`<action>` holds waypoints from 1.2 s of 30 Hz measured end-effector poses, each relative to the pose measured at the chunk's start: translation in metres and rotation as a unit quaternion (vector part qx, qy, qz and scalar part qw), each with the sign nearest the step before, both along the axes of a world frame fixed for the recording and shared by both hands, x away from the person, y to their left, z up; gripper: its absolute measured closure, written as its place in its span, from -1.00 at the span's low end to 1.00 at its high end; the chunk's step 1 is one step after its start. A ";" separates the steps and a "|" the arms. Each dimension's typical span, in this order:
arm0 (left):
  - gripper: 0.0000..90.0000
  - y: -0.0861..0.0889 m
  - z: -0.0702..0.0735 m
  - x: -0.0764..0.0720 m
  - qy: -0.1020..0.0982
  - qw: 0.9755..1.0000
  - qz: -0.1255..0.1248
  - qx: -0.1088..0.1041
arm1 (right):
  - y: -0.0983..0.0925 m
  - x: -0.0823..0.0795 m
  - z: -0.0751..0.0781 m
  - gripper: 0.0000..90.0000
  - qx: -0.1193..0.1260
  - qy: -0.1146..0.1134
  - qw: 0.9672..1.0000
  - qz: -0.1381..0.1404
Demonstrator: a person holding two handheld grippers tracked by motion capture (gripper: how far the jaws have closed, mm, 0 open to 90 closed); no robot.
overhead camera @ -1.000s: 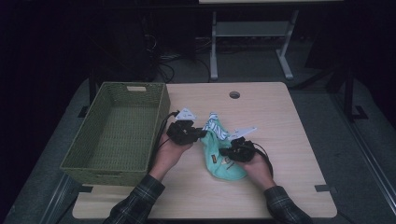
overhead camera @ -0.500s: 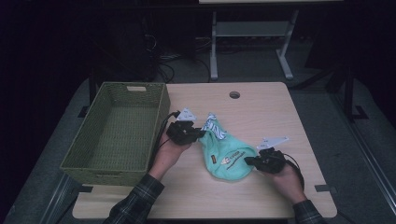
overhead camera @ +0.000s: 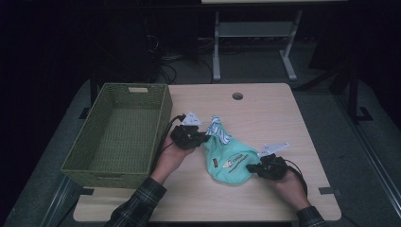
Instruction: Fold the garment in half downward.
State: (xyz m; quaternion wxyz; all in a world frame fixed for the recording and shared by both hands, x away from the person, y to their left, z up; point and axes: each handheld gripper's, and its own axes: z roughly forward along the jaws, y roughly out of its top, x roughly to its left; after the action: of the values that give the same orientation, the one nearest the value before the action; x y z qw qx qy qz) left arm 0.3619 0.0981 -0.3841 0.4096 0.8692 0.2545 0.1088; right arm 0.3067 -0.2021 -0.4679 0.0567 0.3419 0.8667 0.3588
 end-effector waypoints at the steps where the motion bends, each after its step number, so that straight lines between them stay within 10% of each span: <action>1: 0.86 -0.002 0.000 -0.001 0.000 1.000 -0.004 -0.001 | 0.001 0.000 0.000 1.00 0.001 0.000 1.000 0.001; 36: 0.81 -0.041 -0.035 -0.029 0.065 0.990 -0.120 0.031 | -0.008 0.002 0.007 1.00 0.011 -0.010 1.000 -0.010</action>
State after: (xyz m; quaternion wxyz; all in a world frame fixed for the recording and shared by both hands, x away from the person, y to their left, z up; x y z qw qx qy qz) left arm 0.3332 0.0573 -0.4188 0.3750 0.9111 0.1711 0.0100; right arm 0.3082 -0.2098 -0.4605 0.0651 0.3480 0.8585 0.3710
